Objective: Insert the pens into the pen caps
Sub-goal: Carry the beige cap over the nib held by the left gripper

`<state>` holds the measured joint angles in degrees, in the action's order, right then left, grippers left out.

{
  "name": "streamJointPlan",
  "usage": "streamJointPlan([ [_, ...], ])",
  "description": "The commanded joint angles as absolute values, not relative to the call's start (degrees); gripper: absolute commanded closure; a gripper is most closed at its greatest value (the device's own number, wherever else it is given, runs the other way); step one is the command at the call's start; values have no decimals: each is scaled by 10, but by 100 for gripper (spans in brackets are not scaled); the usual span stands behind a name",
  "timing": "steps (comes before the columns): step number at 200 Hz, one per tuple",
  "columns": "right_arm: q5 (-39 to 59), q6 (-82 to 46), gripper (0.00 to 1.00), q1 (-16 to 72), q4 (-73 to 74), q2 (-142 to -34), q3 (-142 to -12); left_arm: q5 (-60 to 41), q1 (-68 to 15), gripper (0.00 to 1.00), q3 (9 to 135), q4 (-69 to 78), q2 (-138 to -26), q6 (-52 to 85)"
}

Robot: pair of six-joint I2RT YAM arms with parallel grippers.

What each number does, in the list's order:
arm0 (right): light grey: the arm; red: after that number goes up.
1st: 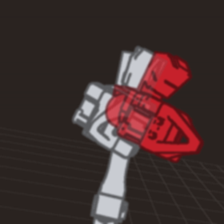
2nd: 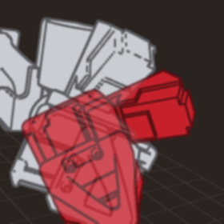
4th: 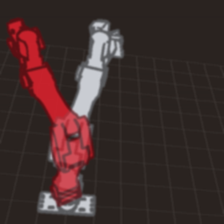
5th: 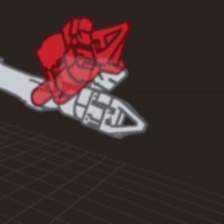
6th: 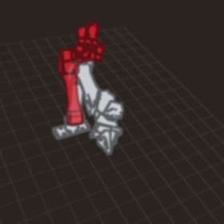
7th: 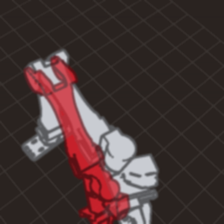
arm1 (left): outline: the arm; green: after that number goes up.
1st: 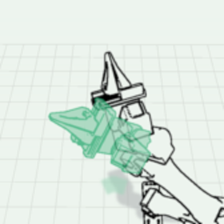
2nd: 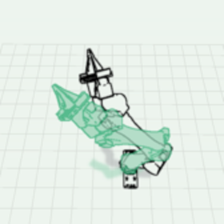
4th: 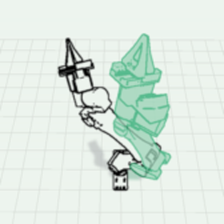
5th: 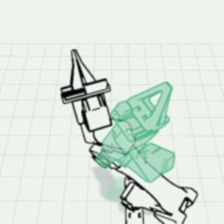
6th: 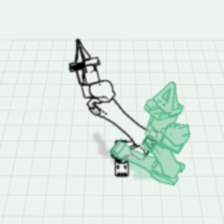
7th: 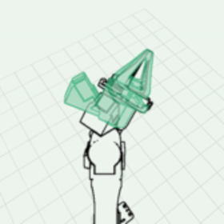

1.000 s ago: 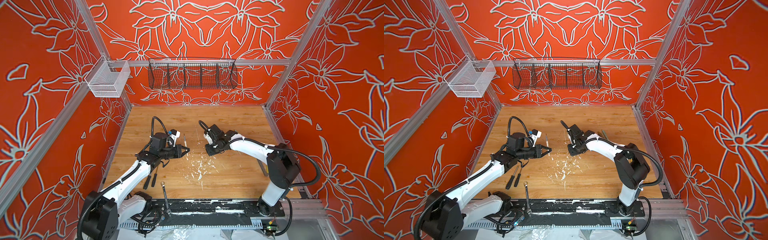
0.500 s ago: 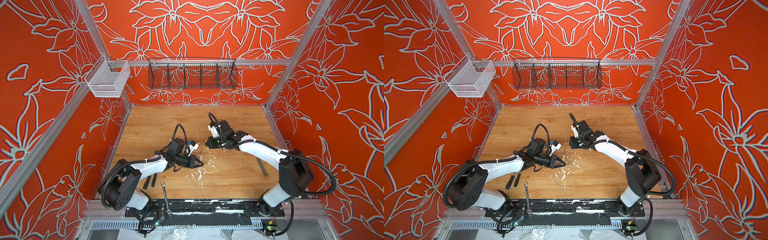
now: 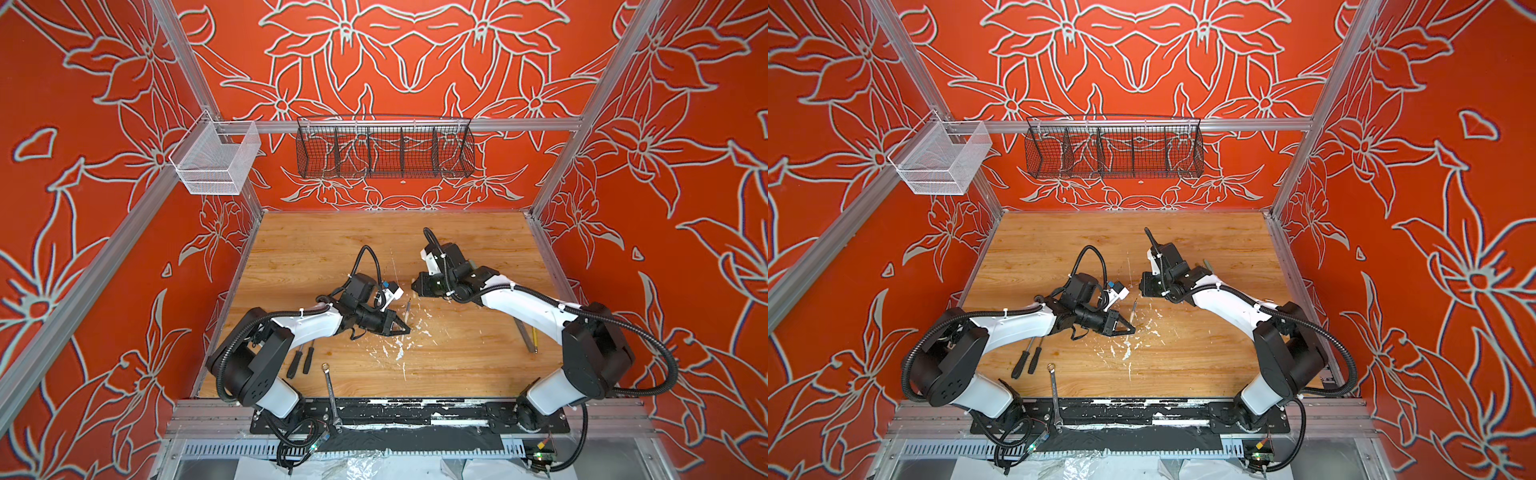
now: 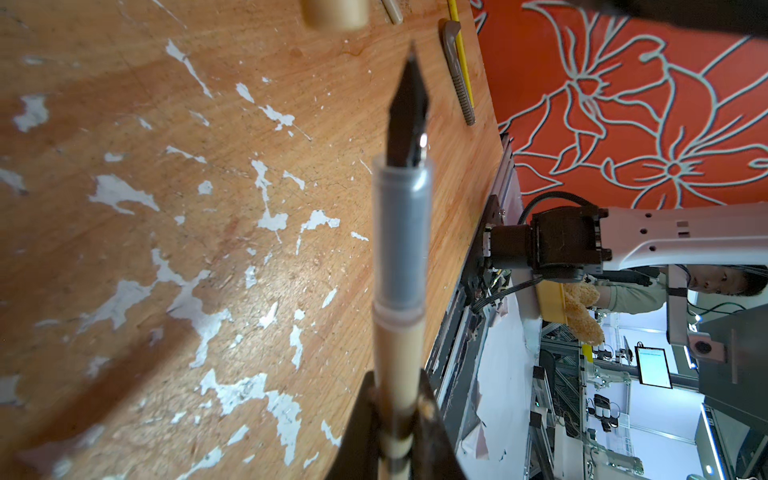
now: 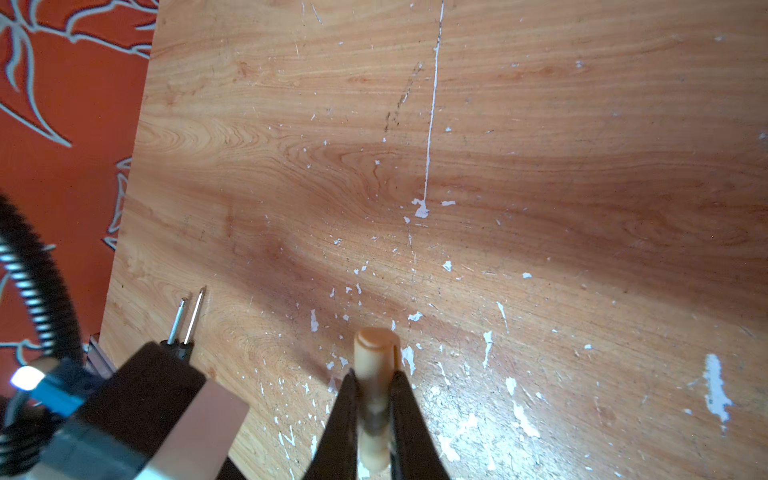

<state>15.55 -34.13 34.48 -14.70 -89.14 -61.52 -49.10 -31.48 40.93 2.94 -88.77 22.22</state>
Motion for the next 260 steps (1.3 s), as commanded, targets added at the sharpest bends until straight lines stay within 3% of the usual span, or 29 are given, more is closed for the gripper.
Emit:
streamJointPlan([
  [1, 158, -361, 86, 341, -124, -872, -608, -488, -317, 100, 426, 1, -902, 197],
  [260, 225, -394, 86, 343, -71, -865, -573, -453, -316, 100, 423, 11, -867, 195],
])
